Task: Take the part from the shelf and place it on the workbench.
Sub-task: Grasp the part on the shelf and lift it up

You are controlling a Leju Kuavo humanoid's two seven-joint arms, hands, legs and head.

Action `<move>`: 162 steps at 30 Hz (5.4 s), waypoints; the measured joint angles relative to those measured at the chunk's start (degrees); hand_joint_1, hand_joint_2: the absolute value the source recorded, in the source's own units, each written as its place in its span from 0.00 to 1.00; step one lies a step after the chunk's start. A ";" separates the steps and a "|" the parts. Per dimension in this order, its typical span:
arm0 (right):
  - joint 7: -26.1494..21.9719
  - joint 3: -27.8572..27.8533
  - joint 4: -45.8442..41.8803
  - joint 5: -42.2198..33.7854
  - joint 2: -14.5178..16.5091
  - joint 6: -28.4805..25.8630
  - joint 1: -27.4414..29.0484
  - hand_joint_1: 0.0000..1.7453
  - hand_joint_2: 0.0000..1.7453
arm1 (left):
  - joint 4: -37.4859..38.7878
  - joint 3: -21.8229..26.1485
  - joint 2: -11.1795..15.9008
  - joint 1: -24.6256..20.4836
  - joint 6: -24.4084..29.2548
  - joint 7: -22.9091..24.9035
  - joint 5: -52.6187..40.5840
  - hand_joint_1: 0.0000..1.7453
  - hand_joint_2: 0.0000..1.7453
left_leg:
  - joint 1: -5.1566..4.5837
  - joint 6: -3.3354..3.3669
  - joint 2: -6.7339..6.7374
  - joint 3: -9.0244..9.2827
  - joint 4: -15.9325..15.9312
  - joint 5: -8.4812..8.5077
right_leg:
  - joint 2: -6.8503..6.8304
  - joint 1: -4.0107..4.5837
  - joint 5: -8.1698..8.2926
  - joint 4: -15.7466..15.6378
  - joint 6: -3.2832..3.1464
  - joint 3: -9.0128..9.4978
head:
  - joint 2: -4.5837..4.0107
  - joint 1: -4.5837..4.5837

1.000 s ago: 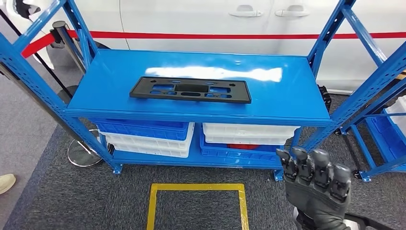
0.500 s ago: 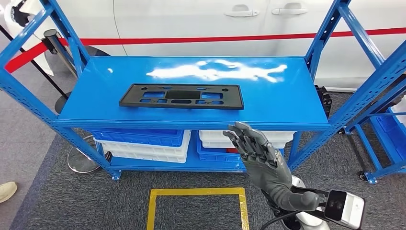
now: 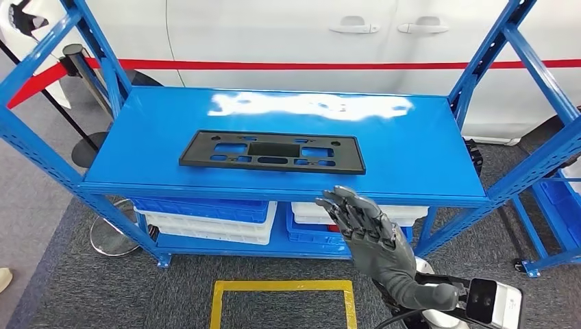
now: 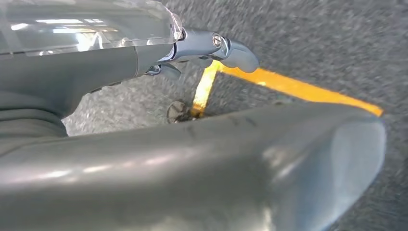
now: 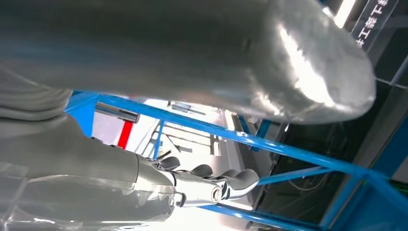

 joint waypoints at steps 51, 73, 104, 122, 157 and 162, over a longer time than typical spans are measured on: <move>8.21 9.39 18.40 26.93 2.03 -18.69 -5.33 0.00 1.00 | 0.00 1.17 -0.28 0.12 0.38 -1.14 -0.85 0.00 0.00 | 0.12 -3.04 -0.37 -3.13 9.11 -4.57 | 0.08 0.26 8.79 -9.97 -3.29 -0.57 | 0.00 -0.22; 23.91 23.39 35.14 70.06 6.16 -54.85 -13.08 0.00 1.00 | 0.00 1.58 -1.11 -0.04 0.22 -1.79 -2.20 0.00 0.00 | -0.14 -2.64 -0.40 -0.05 0.26 -0.64 | 0.01 0.24 7.82 -10.43 -2.26 0.75 | 0.00 0.07; 29.93 28.70 53.31 79.01 20.95 -58.93 -19.60 0.00 1.00 | 0.00 2.39 -0.98 -0.02 0.43 -2.09 -4.13 0.00 0.00 | 0.16 -3.25 -0.38 -0.02 0.59 -0.95 | 0.04 0.71 7.62 -10.36 -2.94 0.88 | 0.00 0.06; 35.76 30.02 66.33 84.37 25.68 -60.63 -24.45 0.00 1.00 | 0.00 2.39 -0.36 -0.70 0.32 -2.13 -5.10 0.00 0.00 | 0.45 -1.37 -0.34 -0.27 -0.64 0.77 | -0.02 0.80 3.27 -3.32 -1.42 -2.04 | 0.00 0.15; 51.60 27.12 82.73 92.10 25.42 -58.84 -31.88 0.95 1.00 | 0.00 2.02 1.01 -1.22 -0.25 -2.68 -7.57 0.00 0.00 | 0.53 -1.38 -0.20 -0.23 -0.80 1.04 | -0.04 0.31 1.92 4.42 -1.02 -6.14 | 0.00 0.09; 51.30 26.52 82.93 92.34 25.40 -58.94 -32.07 0.94 1.00 | 0.00 1.99 0.97 -1.20 -1.27 -4.36 -7.23 0.00 0.50 | 0.28 -2.43 -0.43 -0.22 -0.38 0.64 | 0.00 0.58 7.64 -10.05 -2.00 0.75 | 0.00 0.03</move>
